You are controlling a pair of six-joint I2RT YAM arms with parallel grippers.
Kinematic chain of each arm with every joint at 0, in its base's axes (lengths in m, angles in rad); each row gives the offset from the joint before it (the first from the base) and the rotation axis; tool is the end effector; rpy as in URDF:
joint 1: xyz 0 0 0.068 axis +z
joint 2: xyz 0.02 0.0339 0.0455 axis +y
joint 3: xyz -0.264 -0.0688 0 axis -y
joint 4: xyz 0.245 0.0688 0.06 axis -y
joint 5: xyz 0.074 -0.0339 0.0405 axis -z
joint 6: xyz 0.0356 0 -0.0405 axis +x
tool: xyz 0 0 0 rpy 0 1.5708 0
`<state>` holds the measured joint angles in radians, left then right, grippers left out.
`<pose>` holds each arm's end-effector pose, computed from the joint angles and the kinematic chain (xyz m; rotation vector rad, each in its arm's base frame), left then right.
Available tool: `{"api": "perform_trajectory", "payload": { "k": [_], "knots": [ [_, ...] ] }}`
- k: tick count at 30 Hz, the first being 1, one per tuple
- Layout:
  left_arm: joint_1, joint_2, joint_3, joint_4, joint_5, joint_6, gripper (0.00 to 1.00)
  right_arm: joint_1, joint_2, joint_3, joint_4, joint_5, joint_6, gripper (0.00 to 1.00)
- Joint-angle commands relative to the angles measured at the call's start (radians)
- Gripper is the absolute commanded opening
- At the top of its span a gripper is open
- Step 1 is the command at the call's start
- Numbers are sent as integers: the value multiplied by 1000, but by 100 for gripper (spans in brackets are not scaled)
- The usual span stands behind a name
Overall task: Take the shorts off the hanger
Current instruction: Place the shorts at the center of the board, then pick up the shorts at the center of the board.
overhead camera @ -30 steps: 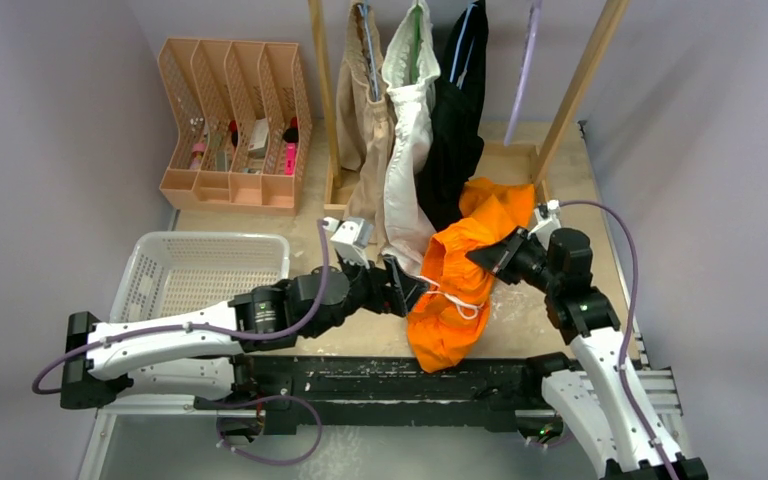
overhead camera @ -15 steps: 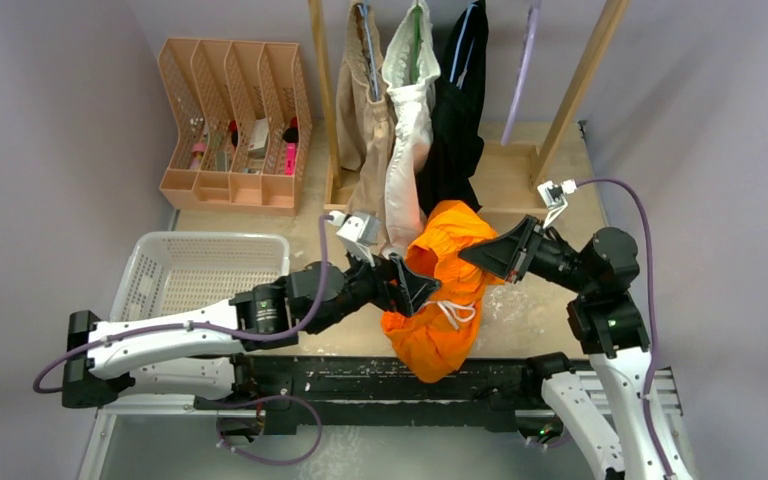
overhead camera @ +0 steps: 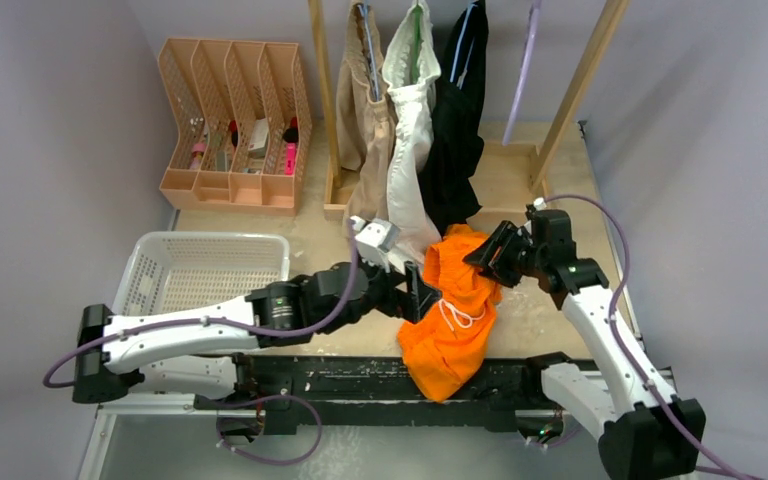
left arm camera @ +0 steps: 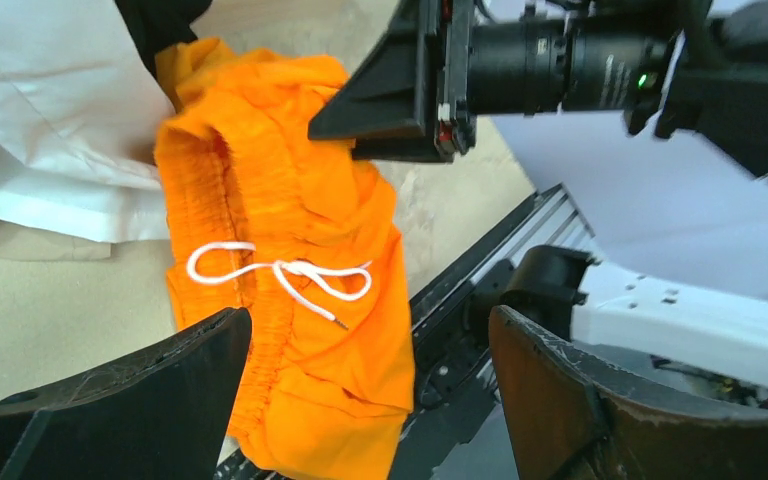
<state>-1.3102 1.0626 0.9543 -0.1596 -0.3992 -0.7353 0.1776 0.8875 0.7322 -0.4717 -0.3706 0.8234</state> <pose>0.0764 -0.2328 0.3490 0.2620 1.9374 -1.0539 0.1862 0.0465 0.2767 0.5231 2.2594 0.9451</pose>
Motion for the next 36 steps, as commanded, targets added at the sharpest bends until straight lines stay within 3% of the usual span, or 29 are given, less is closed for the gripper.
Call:
{"api": "perform_trajectory", "payload": {
  "k": [1, 8, 11, 19, 29, 31, 36],
  "knots": [
    [-1, 122, 88, -10, 63, 45, 88, 0, 40, 139, -81, 248, -59, 62],
    [3, 347, 176, 51, 86, 46, 88, 0, -32, 422, -381, 739, -9, 90],
    [6, 495, 273, 36, 68, 67, 88, -1, -104, 464, -430, 848, 35, 95],
    [10, 785, 535, -56, -89, 135, 89, 0, -225, 454, -520, 957, 158, 99],
    [28, 1114, 644, -128, -147, 96, 89, 0, -291, 440, -498, 954, 150, 100],
    [26, 1165, 661, -157, -132, 87, 82, 0, -296, 432, -490, 941, 146, 100],
    [-2, 1221, 664, -189, -109, 97, 44, 0, -310, 412, -480, 926, 150, 99]
  ]
}}
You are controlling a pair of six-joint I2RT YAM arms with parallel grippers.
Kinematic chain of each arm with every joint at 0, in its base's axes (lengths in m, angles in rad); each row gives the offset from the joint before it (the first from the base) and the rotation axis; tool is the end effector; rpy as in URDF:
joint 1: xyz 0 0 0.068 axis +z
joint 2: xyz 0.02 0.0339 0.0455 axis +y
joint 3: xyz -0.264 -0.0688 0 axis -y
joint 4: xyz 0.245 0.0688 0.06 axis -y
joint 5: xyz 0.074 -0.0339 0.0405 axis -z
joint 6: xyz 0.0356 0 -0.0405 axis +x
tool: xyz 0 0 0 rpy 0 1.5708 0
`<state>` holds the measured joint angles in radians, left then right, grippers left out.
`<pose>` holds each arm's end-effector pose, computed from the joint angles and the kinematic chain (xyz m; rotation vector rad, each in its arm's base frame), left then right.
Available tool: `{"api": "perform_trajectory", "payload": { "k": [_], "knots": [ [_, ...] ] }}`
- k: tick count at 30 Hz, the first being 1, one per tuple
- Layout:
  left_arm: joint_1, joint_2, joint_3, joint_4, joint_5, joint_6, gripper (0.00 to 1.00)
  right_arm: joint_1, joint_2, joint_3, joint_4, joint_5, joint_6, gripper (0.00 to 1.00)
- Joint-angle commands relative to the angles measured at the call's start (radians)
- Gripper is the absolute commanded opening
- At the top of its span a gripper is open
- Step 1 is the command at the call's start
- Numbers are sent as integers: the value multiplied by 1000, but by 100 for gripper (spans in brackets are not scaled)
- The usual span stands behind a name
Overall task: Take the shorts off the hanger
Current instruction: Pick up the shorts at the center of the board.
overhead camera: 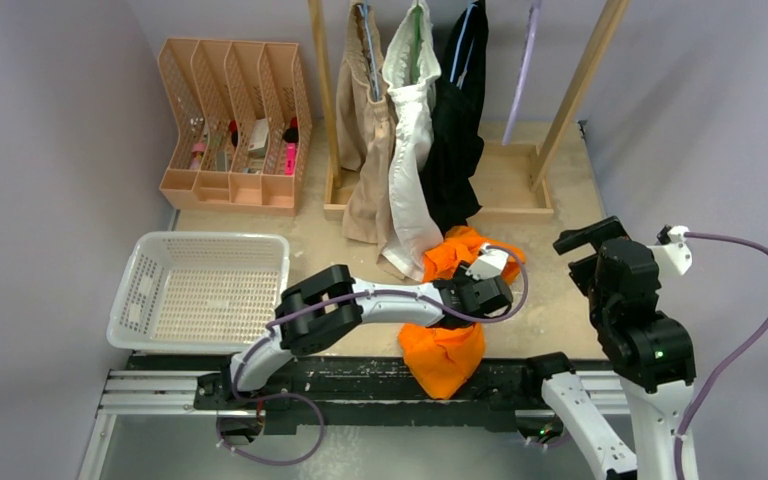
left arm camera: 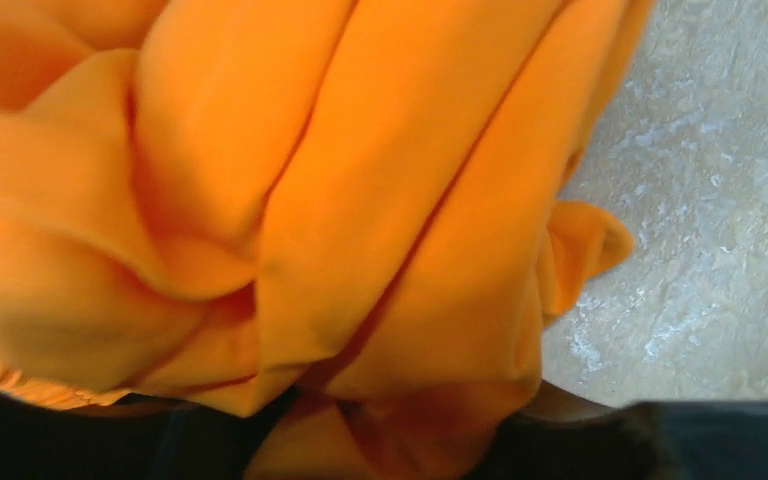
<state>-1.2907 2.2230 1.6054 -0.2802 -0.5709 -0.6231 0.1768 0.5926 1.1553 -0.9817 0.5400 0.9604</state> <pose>0.1510 -0.4555 0.1491 0.5285 2.2421 -0.2678 0.0738 -0.0054 0.3999 1.0428 1.6283 0.2216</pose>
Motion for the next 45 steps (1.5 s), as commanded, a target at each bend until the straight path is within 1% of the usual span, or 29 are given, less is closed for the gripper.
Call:
{"api": "perform_trajectory", "payload": {
  "k": [1, 3, 4, 7, 11, 12, 14, 15, 16, 19, 22, 24, 27, 29, 32, 35, 38, 41, 43, 45],
  "knots": [
    [-27, 61, 17, -88, 58, -15, 35, 1, -18, -14, 33, 15, 14, 99],
    [-50, 30, 17, -116, 27, -7, 20, 1, -23, -15, 37, 16, 14, 99],
    [-61, 2, 14, -127, 8, -1, 14, 1, -25, -17, 38, 18, 12, 99],
    [-84, -122, -4, -146, -58, 19, 0, 1, -25, -21, 38, 15, 11, 99],
    [-101, -353, -81, -123, -80, 43, 0, 1, -32, -34, 38, 7, 11, 99],
    [-101, -415, -116, -98, -62, 48, 0, 1, -35, -40, 42, 2, 13, 99],
    [-99, -525, -201, -19, 26, 88, 0, 1, -43, -57, 52, -10, 14, 99],
    [-98, -565, -242, -5, 72, 106, 0, 1, -48, -67, 59, -18, 15, 99],
    [-98, -595, -268, -13, 88, 106, 0, 1, -53, -78, 65, -29, 15, 99],
    [-99, -681, -350, 8, 169, 84, 0, 1, -64, -109, 82, -64, 26, 99],
    [-99, -797, -410, 0, 159, 52, 0, 1, -68, -131, 98, -103, 31, 99],
    [-98, -874, -434, -42, 85, 27, 0, 1, -67, -141, 105, -126, 32, 99],
    [-99, -1005, -484, -128, -118, -29, 0, 1, -71, -162, 123, -152, 29, 99],
    [-98, -1101, -525, -150, -191, -38, 0, 1, -76, -179, 138, -178, 27, 99],
    [-98, -1231, -526, -213, -297, -70, 0, 1, -84, -221, 154, -208, 30, 99],
    [-99, -1312, -488, -407, -518, -188, 0, 1, -92, -239, 162, -227, 41, 99],
    [-98, -1311, -430, -632, -676, -352, 0, 1, -100, -255, 179, -243, 43, 99],
    [-98, -1274, -363, -861, -784, -531, 0, 1, -95, -260, 188, -252, 43, 99],
    [-97, -1223, -342, -967, -845, -618, 0, 1, -89, -257, 189, -259, 43, 99],
    [-77, -1137, -346, -1057, -897, -721, 0, 1, -86, -252, 194, -263, 48, 99]
  ]
}}
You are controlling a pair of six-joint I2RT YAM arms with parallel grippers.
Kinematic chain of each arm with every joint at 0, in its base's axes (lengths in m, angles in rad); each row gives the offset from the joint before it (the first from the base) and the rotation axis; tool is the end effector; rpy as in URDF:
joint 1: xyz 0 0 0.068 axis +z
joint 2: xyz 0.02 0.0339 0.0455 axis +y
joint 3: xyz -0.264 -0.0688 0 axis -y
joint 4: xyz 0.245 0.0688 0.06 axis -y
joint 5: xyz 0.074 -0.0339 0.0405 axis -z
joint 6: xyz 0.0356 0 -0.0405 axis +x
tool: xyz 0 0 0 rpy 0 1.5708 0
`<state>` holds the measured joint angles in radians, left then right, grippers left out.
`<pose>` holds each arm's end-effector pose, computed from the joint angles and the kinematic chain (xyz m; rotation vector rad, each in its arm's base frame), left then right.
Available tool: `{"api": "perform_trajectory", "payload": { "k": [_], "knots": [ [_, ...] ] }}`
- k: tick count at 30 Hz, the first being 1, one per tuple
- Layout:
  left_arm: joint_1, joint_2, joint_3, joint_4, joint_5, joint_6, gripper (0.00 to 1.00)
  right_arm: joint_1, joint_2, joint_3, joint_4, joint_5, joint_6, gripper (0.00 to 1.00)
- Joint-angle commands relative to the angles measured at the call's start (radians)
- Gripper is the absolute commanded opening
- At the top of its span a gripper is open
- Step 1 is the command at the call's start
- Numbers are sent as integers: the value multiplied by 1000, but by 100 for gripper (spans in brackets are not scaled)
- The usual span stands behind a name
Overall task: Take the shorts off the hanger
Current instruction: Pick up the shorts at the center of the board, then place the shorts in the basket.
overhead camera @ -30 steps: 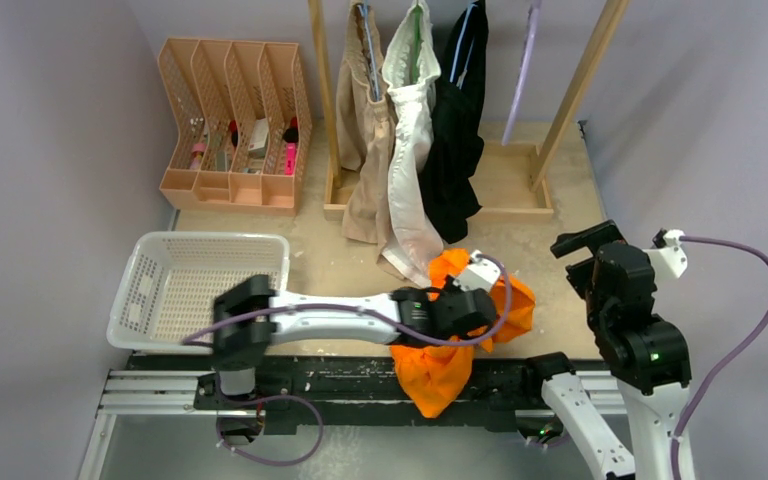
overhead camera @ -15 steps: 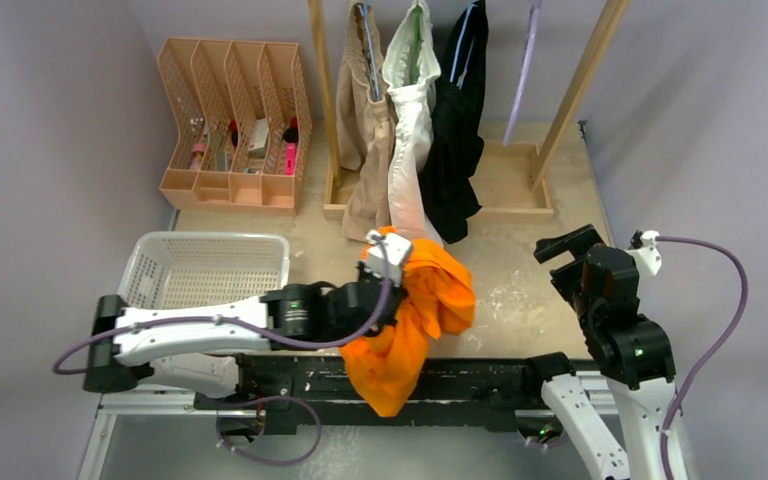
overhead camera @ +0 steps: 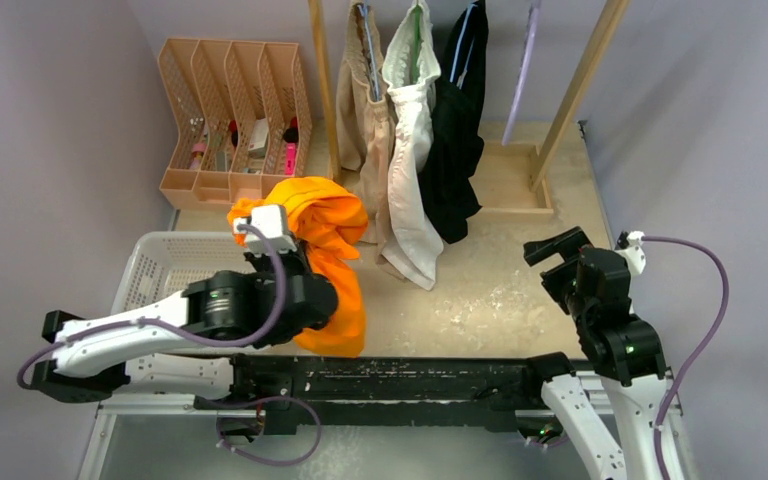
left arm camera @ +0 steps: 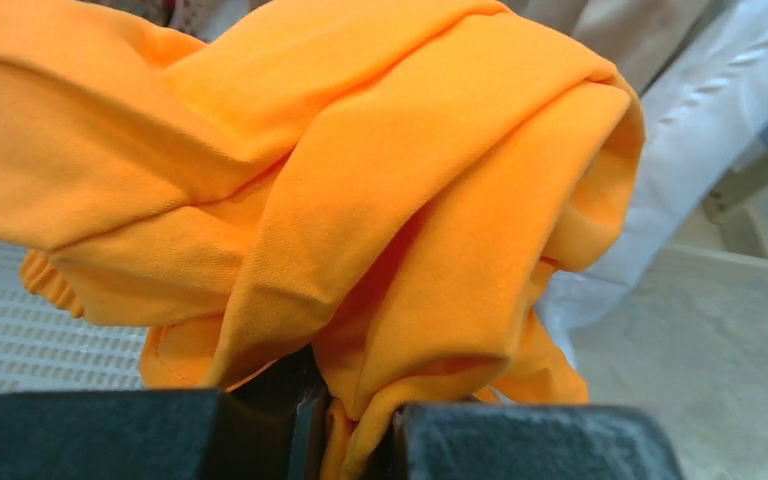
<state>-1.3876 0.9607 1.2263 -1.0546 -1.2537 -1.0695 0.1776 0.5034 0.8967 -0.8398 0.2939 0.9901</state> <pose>0.0605 -0.1407 0.3917 -0.2353 1.7854 -0.2504 0.0899 0.0057 0.3435 0.9698 1.7785 0.4513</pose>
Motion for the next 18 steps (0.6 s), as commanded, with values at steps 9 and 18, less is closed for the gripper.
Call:
{"api": "perform_trajectory", "payload": {
  "k": [9, 18],
  "knots": [
    [428, 220, 129, 96, -99, 278, 0, 0, 27, 18, 71, -45, -5, 97],
    [833, 96, 192, 69, 47, 308, 0, 0, 27, 28, 76, -46, -37, 97]
  ]
}}
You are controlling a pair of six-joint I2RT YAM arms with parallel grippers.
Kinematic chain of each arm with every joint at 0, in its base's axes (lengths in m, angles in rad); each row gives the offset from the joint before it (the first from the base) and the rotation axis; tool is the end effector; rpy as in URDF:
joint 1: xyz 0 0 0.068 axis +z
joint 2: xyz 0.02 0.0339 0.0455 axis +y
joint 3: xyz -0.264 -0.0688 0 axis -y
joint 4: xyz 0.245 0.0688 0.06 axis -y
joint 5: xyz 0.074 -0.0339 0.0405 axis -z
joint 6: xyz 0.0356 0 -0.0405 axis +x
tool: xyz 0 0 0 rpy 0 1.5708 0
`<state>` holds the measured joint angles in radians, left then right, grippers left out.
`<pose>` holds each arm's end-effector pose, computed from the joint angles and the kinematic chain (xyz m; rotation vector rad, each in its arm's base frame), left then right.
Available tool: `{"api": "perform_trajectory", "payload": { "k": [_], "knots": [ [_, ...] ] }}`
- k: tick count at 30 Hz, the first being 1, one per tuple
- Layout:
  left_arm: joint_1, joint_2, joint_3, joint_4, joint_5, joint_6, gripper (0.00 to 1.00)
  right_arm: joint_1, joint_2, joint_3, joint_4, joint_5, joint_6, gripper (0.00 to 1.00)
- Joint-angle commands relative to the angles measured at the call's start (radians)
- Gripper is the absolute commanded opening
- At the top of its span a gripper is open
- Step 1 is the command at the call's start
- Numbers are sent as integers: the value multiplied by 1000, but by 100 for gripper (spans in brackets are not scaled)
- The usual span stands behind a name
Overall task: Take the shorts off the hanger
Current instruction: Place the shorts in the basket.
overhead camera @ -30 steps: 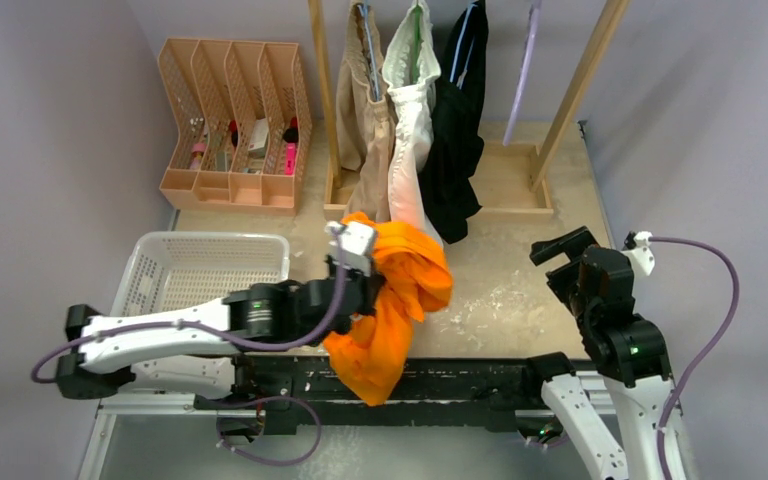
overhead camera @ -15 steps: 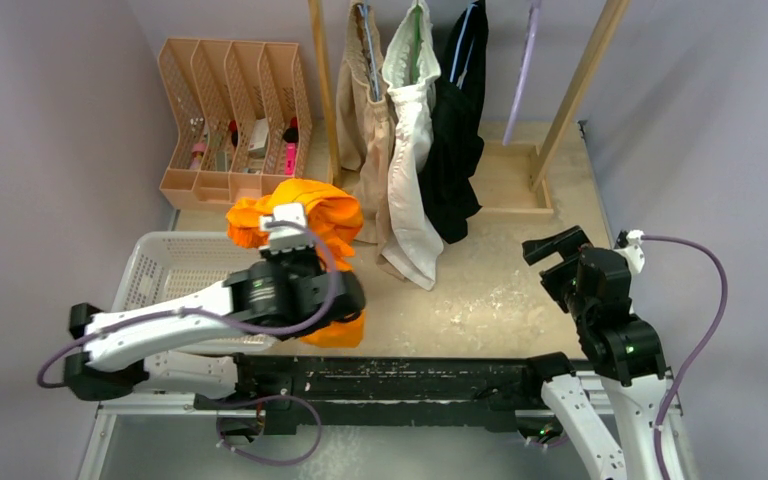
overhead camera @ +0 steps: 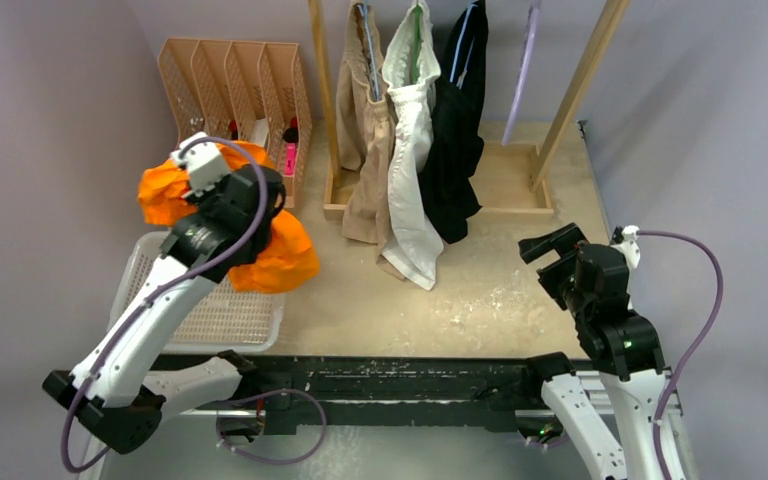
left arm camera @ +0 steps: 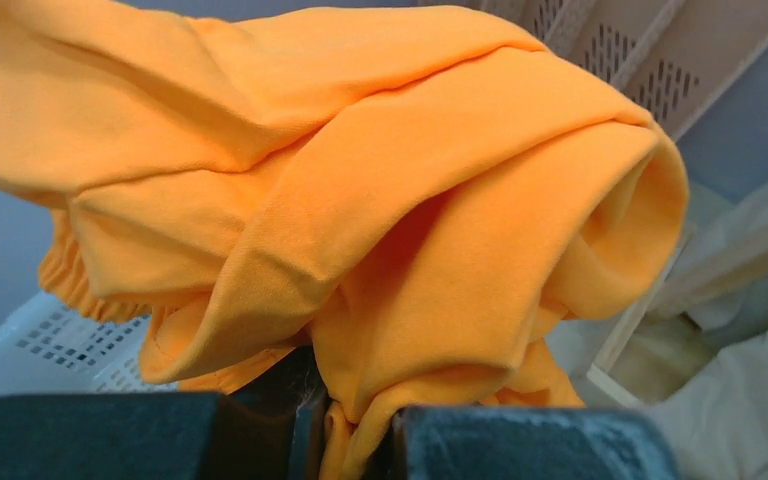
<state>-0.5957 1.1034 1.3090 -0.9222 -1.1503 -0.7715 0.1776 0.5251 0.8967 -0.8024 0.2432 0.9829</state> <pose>0.1800 -0.0827 0.3998 -0.6808 1.7305 0.3837 0.0967 0.0086 0.3454 0.9360 1.7943 0.5028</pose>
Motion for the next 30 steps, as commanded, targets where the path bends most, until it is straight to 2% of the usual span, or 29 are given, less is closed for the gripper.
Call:
{"api": "perform_trajectory", "payload": {
  "k": [1, 3, 6, 9, 10, 12, 16, 21, 23, 25, 27, 30],
  "knots": [
    [42, -42, 128, -127, -75, -44, 0, 0, 6, 23, 48, 7, -37, 97],
    [42, -53, 138, -228, -134, -134, 0, 0, 14, 16, 65, 3, -49, 97],
    [42, -75, 138, -330, -184, -190, 0, 0, 45, 32, 71, -13, -71, 97],
    [42, -60, 137, -516, -235, -372, 0, 0, 70, 49, 59, -13, -81, 97],
    [42, -64, 114, -547, -251, -386, 0, 0, 73, 50, 57, -14, -81, 97],
    [42, -96, 46, -544, -248, -417, 0, 0, 72, 46, 58, -15, -79, 97],
    [42, -159, -113, -355, -178, -332, 0, 1, 60, 39, 67, -38, -78, 97],
    [93, -85, -219, -244, -119, -311, 0, 0, 51, 41, 46, -26, -93, 97],
    [146, -69, -254, -176, -72, -268, 0, 0, 45, 44, 40, -23, -94, 97],
    [254, -81, -302, -75, 35, -189, 0, -1, 38, 43, 34, -17, -96, 97],
    [427, -106, -335, 39, 194, -38, 0, 0, 31, 41, 31, -11, -101, 97],
    [672, -128, -331, 101, 387, 45, 0, 0, 21, 32, 30, -1, -104, 97]
  ]
}}
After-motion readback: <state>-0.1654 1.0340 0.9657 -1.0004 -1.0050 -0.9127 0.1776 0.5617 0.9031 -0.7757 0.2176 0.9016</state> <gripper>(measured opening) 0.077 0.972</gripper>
